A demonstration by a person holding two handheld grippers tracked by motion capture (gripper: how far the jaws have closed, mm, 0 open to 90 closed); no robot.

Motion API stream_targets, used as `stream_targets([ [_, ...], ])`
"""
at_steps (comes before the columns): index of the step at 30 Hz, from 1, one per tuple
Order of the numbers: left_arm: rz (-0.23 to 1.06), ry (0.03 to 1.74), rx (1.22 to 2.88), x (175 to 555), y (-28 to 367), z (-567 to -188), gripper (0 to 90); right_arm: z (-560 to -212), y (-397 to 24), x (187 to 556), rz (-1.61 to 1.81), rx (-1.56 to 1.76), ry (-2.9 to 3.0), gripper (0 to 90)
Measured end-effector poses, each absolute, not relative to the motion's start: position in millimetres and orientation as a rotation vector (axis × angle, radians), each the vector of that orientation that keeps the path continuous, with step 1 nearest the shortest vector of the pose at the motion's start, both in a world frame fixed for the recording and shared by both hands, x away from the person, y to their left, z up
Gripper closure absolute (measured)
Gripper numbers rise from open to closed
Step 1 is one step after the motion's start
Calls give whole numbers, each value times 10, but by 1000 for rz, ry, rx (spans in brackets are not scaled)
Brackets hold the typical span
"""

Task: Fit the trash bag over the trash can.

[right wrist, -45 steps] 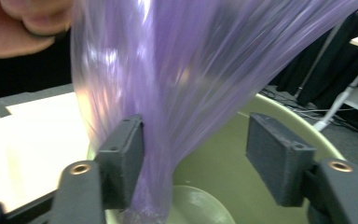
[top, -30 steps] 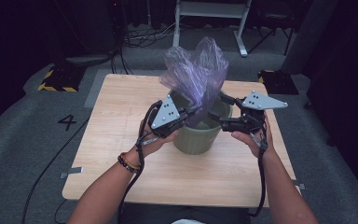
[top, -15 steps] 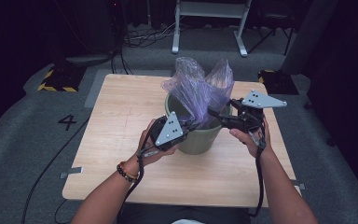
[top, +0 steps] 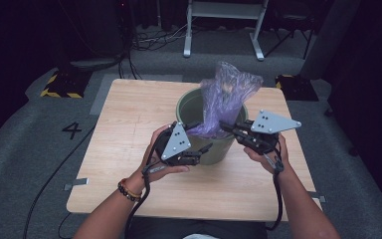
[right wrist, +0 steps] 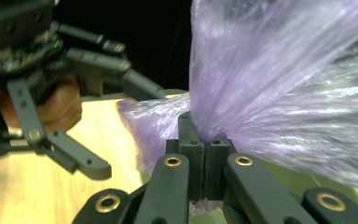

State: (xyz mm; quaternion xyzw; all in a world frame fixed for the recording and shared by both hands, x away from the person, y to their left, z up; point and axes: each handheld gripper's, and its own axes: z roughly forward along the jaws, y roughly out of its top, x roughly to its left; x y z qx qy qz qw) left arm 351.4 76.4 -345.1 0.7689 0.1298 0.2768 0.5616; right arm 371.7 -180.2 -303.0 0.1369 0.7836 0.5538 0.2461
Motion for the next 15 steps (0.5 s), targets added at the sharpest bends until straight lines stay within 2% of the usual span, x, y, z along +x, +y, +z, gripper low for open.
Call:
stream_targets([
  [2,634,282,1792,3474,784,-3390,276,-3026,-1776,3646,1486,339,2147,896],
  [6,609,279,1799,3460,791,-3311,342,-3051,-1751,3513,1467,278,2156,883],
  [8,570,245,1820,3480,815,-3319,549,-3085,-1745,3448,1452,262,2156,869],
  [9,545,225,1840,3492,824,-3329,583,-3106,-1744,3415,1435,254,2157,852],
  [10,540,204,1861,3493,831,-3344,665,-3129,-1746,3387,1425,251,2151,843],
  [15,578,169,1887,3464,867,-3400,877,-3223,-1805,3297,1438,259,2139,814],
])
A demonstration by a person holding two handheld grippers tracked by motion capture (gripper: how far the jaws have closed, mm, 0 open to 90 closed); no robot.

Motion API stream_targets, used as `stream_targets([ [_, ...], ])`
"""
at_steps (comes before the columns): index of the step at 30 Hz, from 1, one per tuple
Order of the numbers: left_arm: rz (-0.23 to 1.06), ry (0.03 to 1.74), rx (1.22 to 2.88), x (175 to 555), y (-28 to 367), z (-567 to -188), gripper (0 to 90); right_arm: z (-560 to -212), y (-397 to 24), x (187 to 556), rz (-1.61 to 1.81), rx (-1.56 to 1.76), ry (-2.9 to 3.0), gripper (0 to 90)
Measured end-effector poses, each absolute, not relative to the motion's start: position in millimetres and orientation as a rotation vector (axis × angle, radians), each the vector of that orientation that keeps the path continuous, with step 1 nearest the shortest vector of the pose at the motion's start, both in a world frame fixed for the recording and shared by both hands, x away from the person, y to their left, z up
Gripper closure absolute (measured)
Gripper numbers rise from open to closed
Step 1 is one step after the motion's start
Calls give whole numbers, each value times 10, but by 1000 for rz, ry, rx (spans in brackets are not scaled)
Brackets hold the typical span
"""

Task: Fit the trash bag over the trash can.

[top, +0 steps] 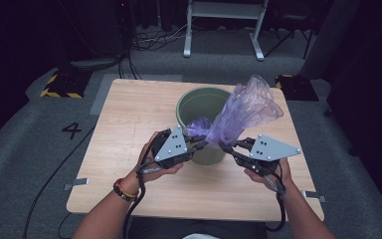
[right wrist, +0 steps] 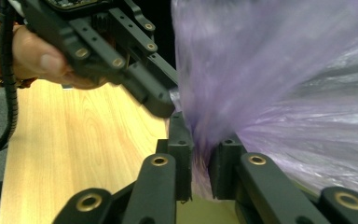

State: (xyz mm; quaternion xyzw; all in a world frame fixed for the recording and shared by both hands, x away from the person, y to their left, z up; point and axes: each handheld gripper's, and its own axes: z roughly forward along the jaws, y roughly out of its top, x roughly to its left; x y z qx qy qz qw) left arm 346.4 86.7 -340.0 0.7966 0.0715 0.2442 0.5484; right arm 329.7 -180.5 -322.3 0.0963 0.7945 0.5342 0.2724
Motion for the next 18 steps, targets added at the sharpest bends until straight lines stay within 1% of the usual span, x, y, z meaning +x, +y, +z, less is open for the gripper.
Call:
stream_targets([
  [3,606,139,1910,3427,905,-3441,899,-3324,-1887,3227,1463,268,2128,784],
  [5,619,125,1924,3413,918,-3473,900,-3370,-1917,3201,1464,277,2129,724],
  [6,624,126,1927,3408,925,-3484,900,-3396,-1940,3186,1468,280,2129,716],
  [7,626,125,1930,3405,934,-3501,900,-3409,-1956,3175,1473,278,2132,689],
  [12,630,135,1925,3393,991,-3595,900,-3446,-2093,3128,1489,345,2120,450],
  [15,660,133,1945,3368,990,-3658,900,-3413,-2213,3080,1543,401,2087,369],
  [18,694,121,1984,3346,960,-3719,900,-3351,-2299,3027,1616,414,2056,338],
])
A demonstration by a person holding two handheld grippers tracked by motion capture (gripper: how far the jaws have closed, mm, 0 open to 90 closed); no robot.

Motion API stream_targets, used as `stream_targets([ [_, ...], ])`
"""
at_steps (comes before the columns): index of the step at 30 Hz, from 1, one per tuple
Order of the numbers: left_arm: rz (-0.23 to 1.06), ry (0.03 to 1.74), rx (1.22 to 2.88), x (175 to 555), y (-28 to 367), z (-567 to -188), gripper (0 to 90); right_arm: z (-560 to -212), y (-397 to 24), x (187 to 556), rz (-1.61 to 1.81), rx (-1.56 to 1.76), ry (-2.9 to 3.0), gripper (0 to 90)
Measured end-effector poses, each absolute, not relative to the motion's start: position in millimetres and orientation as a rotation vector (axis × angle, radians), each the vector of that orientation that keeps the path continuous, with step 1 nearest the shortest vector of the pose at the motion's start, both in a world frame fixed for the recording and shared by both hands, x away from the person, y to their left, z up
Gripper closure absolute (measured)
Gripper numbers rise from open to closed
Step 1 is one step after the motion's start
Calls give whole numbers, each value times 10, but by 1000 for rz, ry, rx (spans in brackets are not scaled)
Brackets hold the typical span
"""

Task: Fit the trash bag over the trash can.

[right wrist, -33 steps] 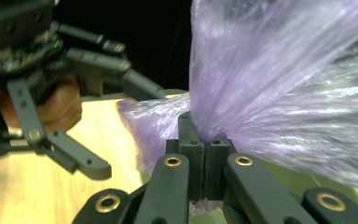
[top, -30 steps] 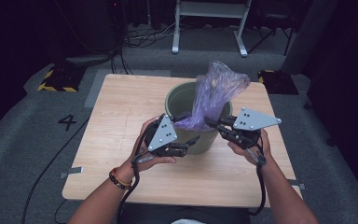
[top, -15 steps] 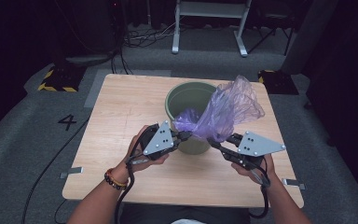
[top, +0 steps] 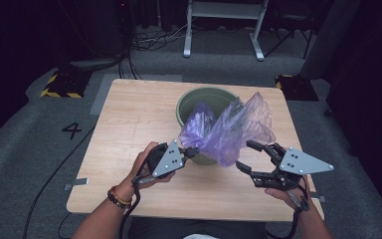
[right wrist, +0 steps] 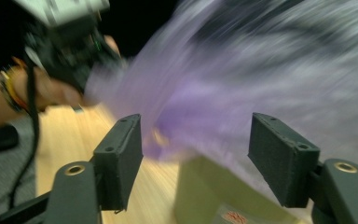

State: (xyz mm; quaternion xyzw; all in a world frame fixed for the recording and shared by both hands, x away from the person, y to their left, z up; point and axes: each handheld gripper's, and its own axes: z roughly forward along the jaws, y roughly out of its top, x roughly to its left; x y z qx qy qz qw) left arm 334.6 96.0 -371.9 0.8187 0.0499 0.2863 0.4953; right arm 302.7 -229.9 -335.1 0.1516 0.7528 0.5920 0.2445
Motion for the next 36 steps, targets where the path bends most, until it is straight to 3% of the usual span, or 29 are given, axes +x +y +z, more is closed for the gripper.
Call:
stream_targets([
  [7,696,159,1973,3368,932,-3807,899,-3274,-2291,2946,1759,448,2046,327],
  [15,704,204,1955,3378,915,-3845,899,-3311,-2148,2810,1740,420,2128,278],
  [22,711,218,1955,3378,881,-3882,883,-3321,-2096,2697,1707,445,2114,289],
  [25,700,221,1955,3377,858,-3903,859,-3386,-2009,2721,1617,502,2112,476],
  [26,700,221,1955,3377,858,-3903,840,-3386,-2009,2721,1617,502,2112,476],
  [27,695,221,1954,3372,852,-3904,840,-3402,-2002,2740,1610,511,2110,546],
  [28,678,217,1946,3368,856,-3901,796,-3434,-2001,2785,1600,504,2111,689],
  [30,662,228,1923,3361,865,-3887,709,-3457,-2006,2823,1596,506,2104,789],
  [32,623,225,1906,3348,890,-3857,639,-3478,-2016,2851,1605,506,2102,850],
  [34,582,223,1896,3333,900,-3828,475,-3494,-2011,2859,1591,485,2096,897],
  [36,541,228,1876,3308,906,-3795,377,-3498,-2007,2866,1585,474,2092,900],
])
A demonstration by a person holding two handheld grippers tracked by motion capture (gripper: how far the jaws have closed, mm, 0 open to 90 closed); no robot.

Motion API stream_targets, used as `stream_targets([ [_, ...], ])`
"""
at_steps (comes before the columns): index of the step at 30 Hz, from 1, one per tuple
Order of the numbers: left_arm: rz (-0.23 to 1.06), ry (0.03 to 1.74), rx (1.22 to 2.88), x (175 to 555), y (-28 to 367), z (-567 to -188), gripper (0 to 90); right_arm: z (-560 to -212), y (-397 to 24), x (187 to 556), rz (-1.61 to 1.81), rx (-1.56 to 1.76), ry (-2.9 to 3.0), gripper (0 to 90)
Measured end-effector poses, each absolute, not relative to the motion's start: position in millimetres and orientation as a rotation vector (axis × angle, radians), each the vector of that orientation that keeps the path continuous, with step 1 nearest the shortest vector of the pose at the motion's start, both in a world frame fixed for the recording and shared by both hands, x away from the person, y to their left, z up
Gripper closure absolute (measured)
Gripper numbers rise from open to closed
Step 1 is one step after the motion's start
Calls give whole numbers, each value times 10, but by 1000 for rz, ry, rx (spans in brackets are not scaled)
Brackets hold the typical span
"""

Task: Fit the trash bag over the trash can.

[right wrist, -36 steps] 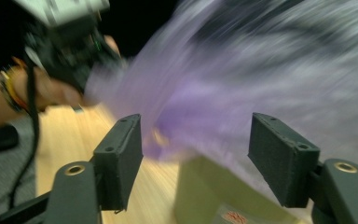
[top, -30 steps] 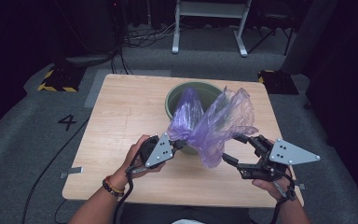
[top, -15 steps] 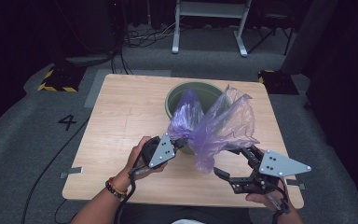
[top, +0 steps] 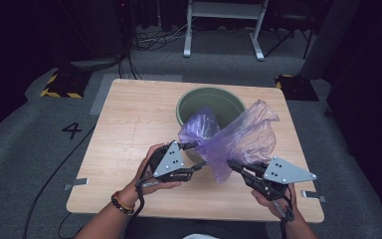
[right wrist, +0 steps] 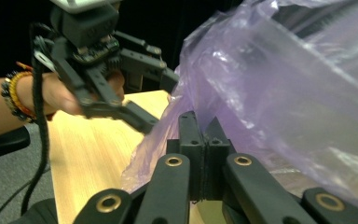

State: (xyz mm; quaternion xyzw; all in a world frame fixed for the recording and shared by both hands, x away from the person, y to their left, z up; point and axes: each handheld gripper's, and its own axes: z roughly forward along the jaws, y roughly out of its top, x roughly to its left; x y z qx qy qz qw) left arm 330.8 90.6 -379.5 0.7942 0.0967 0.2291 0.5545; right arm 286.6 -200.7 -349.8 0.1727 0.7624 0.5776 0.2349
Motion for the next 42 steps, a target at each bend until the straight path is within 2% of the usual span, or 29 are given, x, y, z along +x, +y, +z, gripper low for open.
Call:
stream_targets([
  [2,511,221,1868,3290,913,-3772,311,-3500,-2002,2870,1576,469,2093,900],
  [3,492,225,1849,3247,910,-3728,311,-3502,-1995,2874,1565,465,2088,900],
  [4,487,221,1843,3207,896,-3671,236,-3508,-1981,2884,1546,457,2092,900],
  [10,432,239,1834,3159,757,-3428,227,-3531,-1941,2908,1483,417,2091,900],
  [13,465,240,1886,3213,654,-3401,322,-3538,-1950,2919,1478,407,2079,900],
  [15,453,243,1913,3281,624,-3424,476,-3545,-1971,2927,1488,411,2072,900],
  [16,453,243,1913,3281,624,-3424,525,-3545,-1971,2927,1488,411,2072,900],
  [17,449,212,1939,3310,614,-3448,525,-3546,-1979,2924,1490,407,2070,900],
  [18,469,198,1944,3316,610,-3462,661,-3547,-1988,2913,1489,392,2061,900],
  [19,480,193,1946,3316,612,-3469,725,-3548,-1992,2905,1488,385,2057,900],
  [20,513,187,1940,3318,629,-3479,842,-3551,-2003,2900,1489,377,2054,900],
  [21,513,187,1940,3318,629,-3479,886,-3553,-2007,2900,1488,378,2052,900],
  [27,599,214,1853,3312,848,-3487,899,-3557,-2088,2933,1489,422,2022,900],
  [32,601,229,1796,3275,1110,-3570,899,-3599,-2196,2978,1476,473,2008,900],
  [42,586,331,1822,3256,1350,-3861,898,-3737,-2360,3099,1462,571,2013,900],
])
